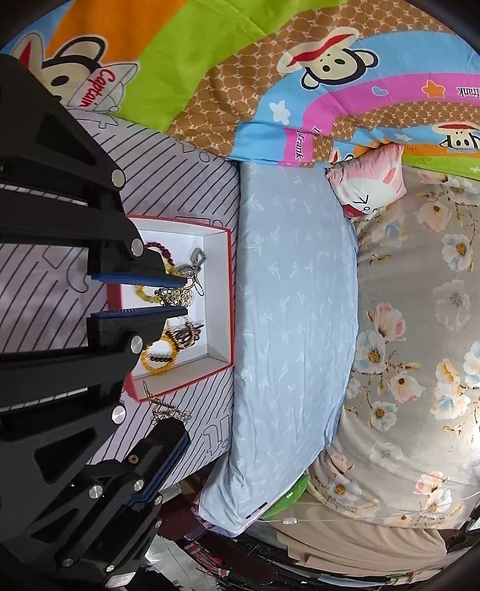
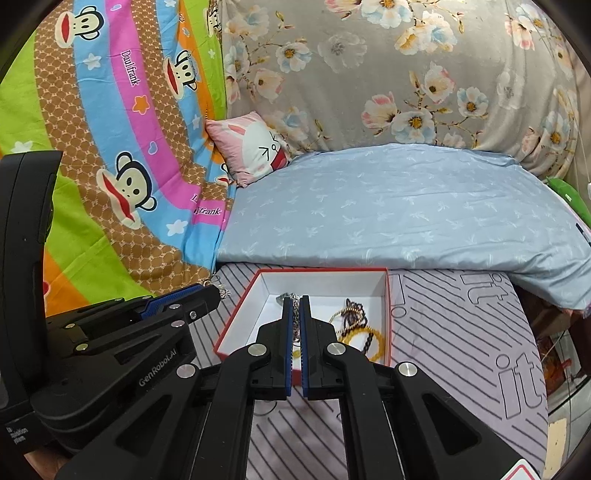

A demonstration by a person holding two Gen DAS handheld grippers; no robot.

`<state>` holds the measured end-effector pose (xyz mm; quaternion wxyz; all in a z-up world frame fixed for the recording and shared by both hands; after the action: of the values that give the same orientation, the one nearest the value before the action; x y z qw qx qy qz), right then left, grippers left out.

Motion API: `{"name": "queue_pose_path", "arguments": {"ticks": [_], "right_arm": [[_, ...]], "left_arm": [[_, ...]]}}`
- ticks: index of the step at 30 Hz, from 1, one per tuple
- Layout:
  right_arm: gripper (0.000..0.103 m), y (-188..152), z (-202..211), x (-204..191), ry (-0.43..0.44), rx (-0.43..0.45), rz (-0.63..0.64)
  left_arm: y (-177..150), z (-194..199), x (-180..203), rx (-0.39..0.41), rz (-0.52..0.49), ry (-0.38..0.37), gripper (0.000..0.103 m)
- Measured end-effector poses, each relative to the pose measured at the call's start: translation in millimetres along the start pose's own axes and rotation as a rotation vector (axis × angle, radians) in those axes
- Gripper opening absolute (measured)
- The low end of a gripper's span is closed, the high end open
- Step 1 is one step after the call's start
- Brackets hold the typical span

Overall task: Organize jewelry
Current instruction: 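Carry both silver pendants over the red box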

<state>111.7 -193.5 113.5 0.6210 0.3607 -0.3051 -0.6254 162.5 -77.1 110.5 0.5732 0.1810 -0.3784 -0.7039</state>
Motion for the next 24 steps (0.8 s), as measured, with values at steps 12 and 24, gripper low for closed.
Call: {"name": "queue_pose_path", "arguments": {"ticks": [12, 24], "right_arm": [[0.003, 22, -59, 21, -0.020, -0.031, -0.005], [0.003, 15, -107, 32, -0.029, -0.090, -0.005]], "left_arm": [[28, -64, -4, -0.031, 0.002, 0.043, 0.009], [28, -114, -8, -0.080, 0.004, 0.069, 0.009]]}}
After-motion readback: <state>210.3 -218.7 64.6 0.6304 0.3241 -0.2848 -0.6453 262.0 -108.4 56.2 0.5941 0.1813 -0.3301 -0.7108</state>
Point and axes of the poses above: each gripper's, at about its wrist camera, not at the fingertips, and z roughly against the way its jaws point, x to its right, y to its top, the point moved 1 cm from there along -z, roughly the way its jaws point, and after that the axes turned 8 degrees about z, right-handed, at the moved point
